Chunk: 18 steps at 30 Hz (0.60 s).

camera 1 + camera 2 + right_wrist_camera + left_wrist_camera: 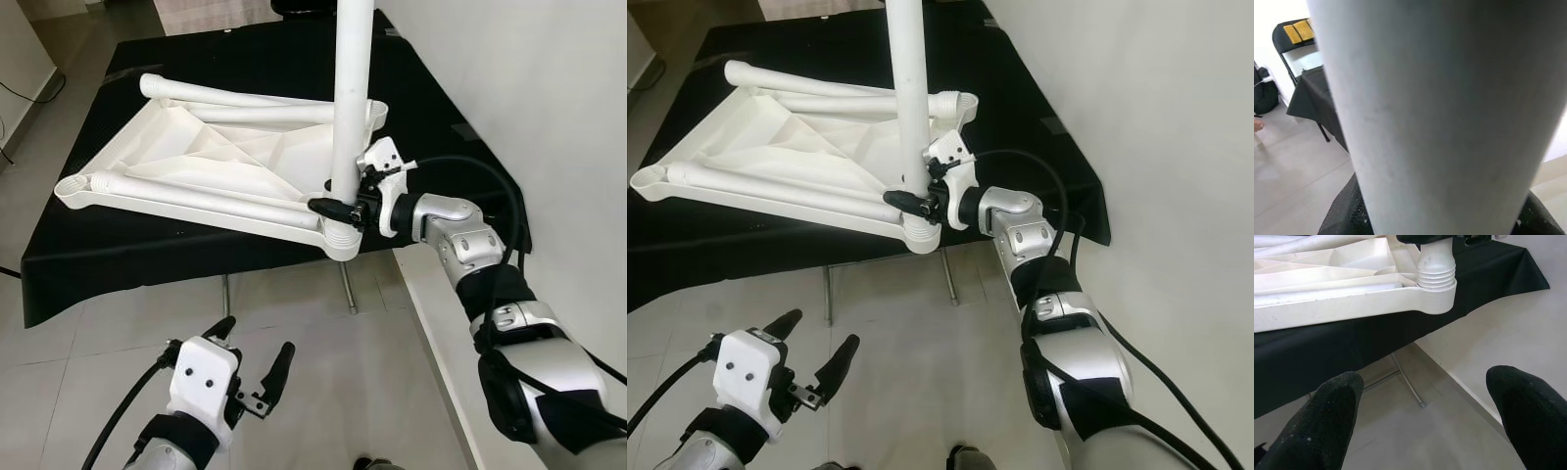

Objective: Building children table

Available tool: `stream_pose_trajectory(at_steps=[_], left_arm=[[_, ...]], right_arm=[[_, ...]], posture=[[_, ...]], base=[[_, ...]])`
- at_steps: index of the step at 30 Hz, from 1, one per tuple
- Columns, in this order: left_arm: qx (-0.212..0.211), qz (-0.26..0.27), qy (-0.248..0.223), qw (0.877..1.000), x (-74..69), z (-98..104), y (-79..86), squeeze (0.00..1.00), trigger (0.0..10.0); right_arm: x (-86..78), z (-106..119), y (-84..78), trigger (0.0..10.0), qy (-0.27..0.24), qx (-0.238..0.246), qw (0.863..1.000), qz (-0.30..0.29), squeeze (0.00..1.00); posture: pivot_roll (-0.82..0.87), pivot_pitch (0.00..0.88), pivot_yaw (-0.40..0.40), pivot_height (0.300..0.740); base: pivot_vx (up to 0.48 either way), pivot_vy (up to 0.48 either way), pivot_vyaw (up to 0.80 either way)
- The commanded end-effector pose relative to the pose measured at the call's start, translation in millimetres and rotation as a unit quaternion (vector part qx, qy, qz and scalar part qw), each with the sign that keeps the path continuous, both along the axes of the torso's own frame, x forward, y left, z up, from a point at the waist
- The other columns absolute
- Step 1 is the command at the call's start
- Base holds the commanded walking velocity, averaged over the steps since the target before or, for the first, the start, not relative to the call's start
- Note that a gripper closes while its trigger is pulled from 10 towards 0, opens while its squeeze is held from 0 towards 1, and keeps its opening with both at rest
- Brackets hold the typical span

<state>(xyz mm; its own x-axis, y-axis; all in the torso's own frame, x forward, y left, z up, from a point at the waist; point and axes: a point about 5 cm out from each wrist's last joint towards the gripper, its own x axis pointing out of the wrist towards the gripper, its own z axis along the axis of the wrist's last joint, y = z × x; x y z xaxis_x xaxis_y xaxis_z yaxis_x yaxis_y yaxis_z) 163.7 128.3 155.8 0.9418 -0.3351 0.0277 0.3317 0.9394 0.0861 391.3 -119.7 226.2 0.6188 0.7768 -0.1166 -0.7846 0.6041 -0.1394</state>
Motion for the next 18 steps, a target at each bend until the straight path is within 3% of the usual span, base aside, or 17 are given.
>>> stream_pose_trajectory(at_steps=[1, 2, 3, 4, 6, 7, 8, 9, 10, 11, 12, 13, 14, 18], left_arm=[[0.006, -0.003, 0.01, 1.0, -3.4, -1.2, -0.3, 0.0, 10.0], [0.006, -0.003, 0.01, 1.0, -3.4, -1.2, -0.3, 0.0, 10.0], [0.007, -0.002, 0.011, 1.0, -4.2, -0.9, 0.0, 0.0, 10.0], [0.008, -0.001, 0.011, 1.0, -5.0, -0.8, 0.6, 0.0, 10.0], [0.008, -0.001, 0.011, 1.0, -5.0, -0.8, 0.6, 0.0, 10.0], [0.009, 0.001, 0.011, 1.0, -5.1, -0.2, 1.0, 0.0, 10.0], [0.01, 0.002, 0.012, 1.0, -4.2, -0.4, 2.1, 0.0, 10.0], [0.01, 0.002, 0.012, 1.0, -4.2, -0.4, 2.1, 0.0, 10.0], [0.012, 0.004, 0.012, 1.0, -1.9, -1.1, 2.8, 0.0, 10.0], [0.012, 0.004, 0.012, 1.0, -1.9, -1.1, 2.8, 0.0, 10.0], [0.015, 0.005, 0.012, 1.0, 0.9, -2.6, 3.2, 0.0, 10.0], [0.015, 0.005, 0.012, 1.0, 0.9, -2.6, 3.2, 0.0, 10.0], [0.021, 0.006, 0.011, 1.0, 6.1, -5.5, 4.2, 0.0, 10.0], [0.024, 0.01, 0.01, 1.0, 8.7, -7.1, 5.2, 0.0, 10.0]], right_arm=[[-0.5, -14.1, -1.2, 0.0, 0.024, -0.003, 0.999, -0.04, 0.0], [-0.5, -14.1, -1.2, 0.0, 0.024, -0.003, 0.999, -0.04, 0.0], [3.1, -20.7, -12.4, 0.0, 0.018, -0.013, 0.98, -0.199, 0.0], [-10.1, -29.6, -11.8, 0.0, 0.02, 0.003, 0.955, -0.296, 0.0], [-10.1, -29.6, -11.8, 0.0, 0.02, 0.003, 0.955, -0.296, 0.0], [-25.9, -33.0, -8.9, 0.0, 0.015, 0.007, 0.937, -0.348, 0.0], [-42.4, -35.0, 9.4, 0.0, 0.029, 0.03, 0.933, -0.357, 0.0], [-42.4, -35.0, 9.4, 0.0, 0.029, 0.03, 0.933, -0.357, 0.0], [-51.8, -32.9, 31.6, 0.0, 0.025, 0.048, 0.94, -0.337, 0.0], [-51.8, -32.9, 31.6, 0.0, 0.025, 0.048, 0.94, -0.337, 0.0], [-51.9, -30.6, 49.7, 0.0, 0.019, 0.058, 0.946, -0.319, 0.0], [-51.9, -30.6, 49.7, 0.0, 0.019, 0.058, 0.946, -0.319, 0.0], [-38.7, -28.4, 66.2, 0.0, -0.003, 0.062, 0.95, -0.305, 0.0], [-25.6, -26.2, 69.7, 0.0, -0.012, 0.066, 0.95, -0.304, 0.0]], posture=[[0.12, 0.236, 0.008, 0.74], [0.12, 0.236, 0.008, 0.74], [0.12, 0.241, 0.001, 0.74], [0.11, 0.244, -0.003, 0.74], [0.11, 0.244, -0.003, 0.74], [0.12, 0.242, -0.002, 0.74], [0.1, 0.243, 0.013, 0.74], [0.1, 0.243, 0.013, 0.74], [0.09, 0.222, 0.019, 0.74], [0.09, 0.222, 0.019, 0.74], [0.1, 0.206, 0.02, 0.74], [0.1, 0.206, 0.02, 0.74], [0.09, 0.183, 0.02, 0.74], [0.09, 0.171, 0.02, 0.74]], base=[[0.0, 0.0, 0.0], [0.0, 0.0, 0.0], [0.0, 0.0, 0.0], [0.0, 0.0, 0.0], [0.0, 0.0, 0.0], [0.0, 0.0, 0.0], [0.0, 0.0, 0.0], [0.0, 0.0, 0.0], [0.0, 0.0, 0.0], [0.0, 0.0, 0.0], [0.0, 0.0, 0.0], [0.0, 0.0, 0.0], [0.0, 0.0, 0.0], [0.0, 0.0, 0.0]])
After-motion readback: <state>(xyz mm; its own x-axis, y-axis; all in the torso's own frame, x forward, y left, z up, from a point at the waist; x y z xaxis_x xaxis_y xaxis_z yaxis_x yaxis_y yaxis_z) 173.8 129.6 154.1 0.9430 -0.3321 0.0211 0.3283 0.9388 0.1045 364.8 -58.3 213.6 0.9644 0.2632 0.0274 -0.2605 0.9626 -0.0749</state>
